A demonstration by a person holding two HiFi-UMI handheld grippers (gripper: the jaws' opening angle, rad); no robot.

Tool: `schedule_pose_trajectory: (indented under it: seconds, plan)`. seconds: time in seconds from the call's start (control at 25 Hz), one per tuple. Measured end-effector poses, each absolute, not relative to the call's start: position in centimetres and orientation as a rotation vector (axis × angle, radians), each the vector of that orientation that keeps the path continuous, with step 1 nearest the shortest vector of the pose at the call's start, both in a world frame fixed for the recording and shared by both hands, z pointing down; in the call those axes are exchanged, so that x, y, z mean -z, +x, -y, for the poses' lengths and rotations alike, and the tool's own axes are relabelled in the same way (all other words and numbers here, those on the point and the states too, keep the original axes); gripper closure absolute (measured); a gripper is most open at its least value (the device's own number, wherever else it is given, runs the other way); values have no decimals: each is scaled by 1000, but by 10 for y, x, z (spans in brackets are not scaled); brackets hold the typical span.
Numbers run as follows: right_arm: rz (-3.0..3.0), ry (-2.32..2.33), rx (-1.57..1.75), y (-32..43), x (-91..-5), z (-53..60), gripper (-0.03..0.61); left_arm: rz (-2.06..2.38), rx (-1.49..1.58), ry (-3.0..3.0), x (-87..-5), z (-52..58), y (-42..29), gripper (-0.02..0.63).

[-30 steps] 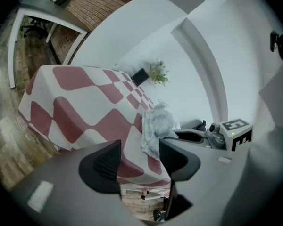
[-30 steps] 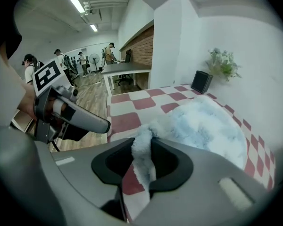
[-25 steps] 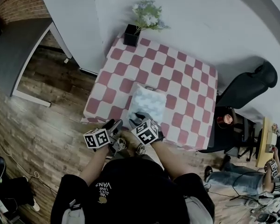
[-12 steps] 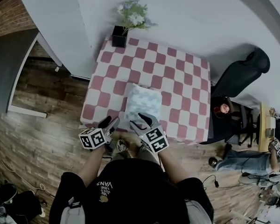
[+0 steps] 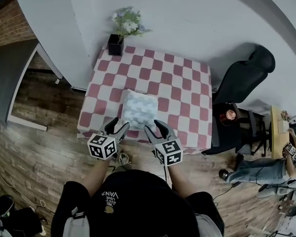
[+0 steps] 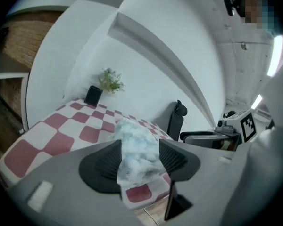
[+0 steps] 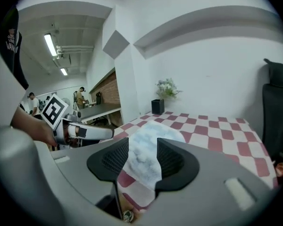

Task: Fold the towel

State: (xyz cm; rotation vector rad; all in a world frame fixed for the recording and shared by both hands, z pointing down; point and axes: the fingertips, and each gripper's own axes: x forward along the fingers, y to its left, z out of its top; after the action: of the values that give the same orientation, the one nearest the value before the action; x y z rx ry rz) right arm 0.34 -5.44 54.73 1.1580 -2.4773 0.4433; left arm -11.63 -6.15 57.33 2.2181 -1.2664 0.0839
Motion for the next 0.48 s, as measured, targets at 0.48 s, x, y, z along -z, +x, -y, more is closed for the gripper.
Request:
schedule_pose_trajectory:
  seconds: [0.48]
  plan:
    - [2593, 1285, -375, 101, -510, -9, 572, 1497, -93, 2385, -519, -23, -51, 491]
